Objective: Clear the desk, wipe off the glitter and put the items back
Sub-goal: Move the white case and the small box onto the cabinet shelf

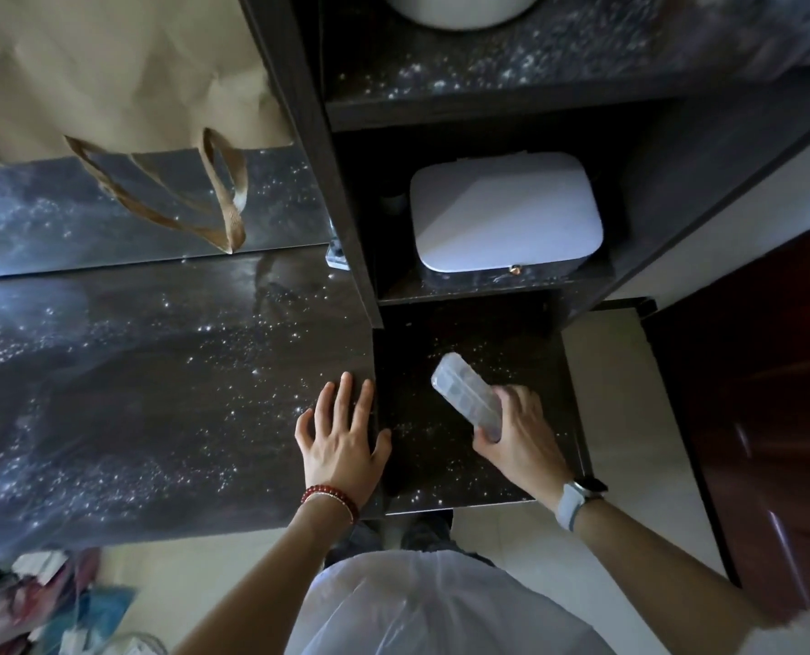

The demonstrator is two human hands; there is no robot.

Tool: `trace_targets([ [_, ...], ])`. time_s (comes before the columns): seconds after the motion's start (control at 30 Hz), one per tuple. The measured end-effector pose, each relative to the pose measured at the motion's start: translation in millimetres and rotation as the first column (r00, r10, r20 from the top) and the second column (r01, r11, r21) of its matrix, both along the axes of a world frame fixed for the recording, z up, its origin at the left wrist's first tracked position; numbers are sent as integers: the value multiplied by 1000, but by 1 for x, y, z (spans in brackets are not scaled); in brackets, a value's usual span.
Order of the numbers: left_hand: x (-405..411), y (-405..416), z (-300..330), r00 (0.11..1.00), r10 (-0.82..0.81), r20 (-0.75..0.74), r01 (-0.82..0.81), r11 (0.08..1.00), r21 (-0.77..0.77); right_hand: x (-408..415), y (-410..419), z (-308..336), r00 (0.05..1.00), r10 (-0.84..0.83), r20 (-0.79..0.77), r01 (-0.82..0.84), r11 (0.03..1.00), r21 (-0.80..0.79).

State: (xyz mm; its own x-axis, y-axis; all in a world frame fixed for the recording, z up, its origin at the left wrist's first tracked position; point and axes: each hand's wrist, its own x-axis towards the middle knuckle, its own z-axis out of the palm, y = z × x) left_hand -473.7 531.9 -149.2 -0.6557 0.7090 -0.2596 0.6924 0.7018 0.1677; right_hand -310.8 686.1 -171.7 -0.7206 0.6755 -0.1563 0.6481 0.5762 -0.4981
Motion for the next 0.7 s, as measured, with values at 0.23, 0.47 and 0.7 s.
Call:
trace_targets([
  [0.23,-2,-2,2,1000,0,21,0,1000,10,-25,34,106,913,2,-409,156,922,354],
  [0.47,-2,-3,8,999,-21,32,21,1000,-11,-79,91,148,952,-210,-221,291,845,450],
  [0.7,-6,-5,17,995,-52,80,56,997,-50,-84,83,141,945,-239,-223,317,839,442],
])
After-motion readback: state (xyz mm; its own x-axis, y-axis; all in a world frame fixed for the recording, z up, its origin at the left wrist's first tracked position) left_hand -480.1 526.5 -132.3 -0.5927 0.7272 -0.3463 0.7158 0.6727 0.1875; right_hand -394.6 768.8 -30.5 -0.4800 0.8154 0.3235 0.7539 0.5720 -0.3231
